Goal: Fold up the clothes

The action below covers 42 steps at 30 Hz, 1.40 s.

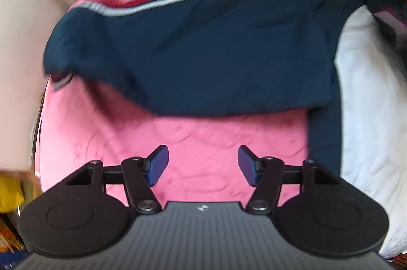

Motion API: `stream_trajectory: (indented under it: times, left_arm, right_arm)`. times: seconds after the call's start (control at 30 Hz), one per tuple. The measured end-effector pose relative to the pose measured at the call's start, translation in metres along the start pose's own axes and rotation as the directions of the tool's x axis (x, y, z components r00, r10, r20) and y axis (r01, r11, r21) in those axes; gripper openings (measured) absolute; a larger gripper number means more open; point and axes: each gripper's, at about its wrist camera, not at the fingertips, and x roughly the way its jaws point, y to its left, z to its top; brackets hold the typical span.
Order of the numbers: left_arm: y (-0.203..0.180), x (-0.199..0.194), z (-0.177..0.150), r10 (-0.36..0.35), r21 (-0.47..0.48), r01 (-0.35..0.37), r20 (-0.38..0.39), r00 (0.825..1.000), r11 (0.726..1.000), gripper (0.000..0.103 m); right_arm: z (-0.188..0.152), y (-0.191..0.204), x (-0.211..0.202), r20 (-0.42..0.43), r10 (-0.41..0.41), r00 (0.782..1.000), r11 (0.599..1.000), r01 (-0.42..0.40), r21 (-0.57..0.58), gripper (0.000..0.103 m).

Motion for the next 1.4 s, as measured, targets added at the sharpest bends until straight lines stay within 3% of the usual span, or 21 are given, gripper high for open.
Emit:
stream_trajectory:
  times: [0.1,0.17,0.23,0.27,0.37,0.4,0.43,0.53,0.6,0.67,0.7,0.73,0.8,0.9,1.0,1.07,1.17,1.23,1.4]
  left_arm:
    - [-0.024,-0.004,0.016,0.003,0.043,-0.004,0.023,1.0,0.999,0.063]
    - [-0.041,-0.007,0.025,0.0,0.06,-0.002,0.04,0.999,0.998,0.063]
    - [-0.057,-0.009,0.032,-0.001,0.068,-0.002,0.049,0.999,0.998,0.063]
    - [-0.065,-0.009,0.033,0.001,0.069,-0.005,0.051,0.999,0.998,0.064]
    - [-0.089,-0.009,0.039,0.008,0.075,-0.012,0.056,0.998,0.997,0.064]
    - [-0.096,-0.009,0.04,0.012,0.074,-0.016,0.055,0.998,0.997,0.064]
    - [-0.103,-0.009,0.039,0.016,0.07,-0.02,0.052,0.999,0.997,0.064]
    - [-0.12,-0.012,0.03,0.031,0.067,-0.034,0.041,0.999,0.997,0.064]
    - [-0.13,-0.013,0.023,0.041,0.066,-0.043,0.034,0.999,0.997,0.064]
    - [-0.141,-0.015,0.017,0.051,0.065,-0.052,0.027,0.998,0.997,0.067]
    - [-0.145,-0.015,0.012,0.053,0.064,-0.055,0.022,0.998,0.996,0.068]
    - [-0.149,-0.016,0.006,0.055,0.063,-0.055,0.015,0.998,0.996,0.069]
    - [-0.155,-0.017,-0.006,0.057,0.061,-0.057,0.003,0.998,0.997,0.069]
    - [-0.164,-0.016,-0.023,0.054,0.07,-0.053,-0.018,0.998,0.996,0.069]
    - [-0.169,-0.008,-0.045,0.09,0.125,-0.084,-0.048,0.995,0.989,0.07]
    - [-0.165,-0.001,-0.061,0.103,0.141,-0.092,-0.072,0.992,0.986,0.072]
    - [-0.154,0.006,-0.081,0.101,0.148,-0.087,-0.091,0.991,0.985,0.085]
    - [-0.149,0.0,-0.084,0.094,0.153,-0.08,-0.087,0.992,0.985,0.085]
    - [-0.155,-0.038,-0.065,0.029,0.184,-0.028,-0.001,1.0,0.983,0.082]
  right_arm:
    - [-0.001,-0.101,-0.035,0.033,-0.203,0.979,0.978,0.2,0.064,0.01]
    - [-0.008,-0.17,-0.051,0.016,-0.339,0.941,0.938,0.336,0.089,0.01]
    - [-0.023,-0.237,-0.064,-0.028,-0.466,0.884,0.88,0.466,0.091,0.014]
    - [-0.03,-0.271,-0.07,-0.05,-0.526,0.849,0.845,0.528,0.089,0.025]
    - [-0.058,-0.327,-0.084,-0.112,-0.605,0.789,0.784,0.614,0.09,0.101]
    - [-0.067,-0.336,-0.087,-0.114,-0.622,0.774,0.77,0.632,0.09,0.103]
    - [-0.073,-0.334,-0.089,-0.096,-0.62,0.779,0.773,0.627,0.097,0.103]
    - [-0.098,-0.317,-0.095,-0.071,-0.542,0.837,0.827,0.546,0.133,0.103]
    - [-0.109,-0.29,-0.096,-0.032,-0.411,0.911,0.9,0.411,0.147,0.103]
    - [-0.12,-0.259,-0.098,0.016,-0.244,0.97,0.96,0.24,0.145,0.103]
    - [-0.126,-0.243,-0.097,0.028,-0.151,0.988,0.98,0.146,0.132,0.103]
    - [-0.131,-0.227,-0.096,0.037,-0.056,0.998,0.992,0.051,0.118,0.103]
    - [-0.139,-0.196,-0.09,0.004,0.116,0.993,0.985,-0.116,0.128,0.101]
    - [-0.153,-0.166,-0.085,-0.031,0.336,0.941,0.933,-0.329,0.144,0.099]
    - [-0.176,-0.138,-0.089,-0.118,0.342,0.932,0.94,-0.338,0.05,0.098]
    - [-0.194,-0.14,-0.086,-0.188,0.249,0.95,0.968,-0.248,0.027,0.098]
    - [-0.224,-0.16,-0.087,-0.264,0.067,0.962,0.998,-0.065,0.016,0.098]
    - [-0.232,-0.177,-0.099,-0.274,0.033,0.961,0.998,-0.016,0.066,0.098]
    - [-0.206,-0.216,-0.122,-0.15,-0.027,0.988,0.971,0.061,0.23,0.098]
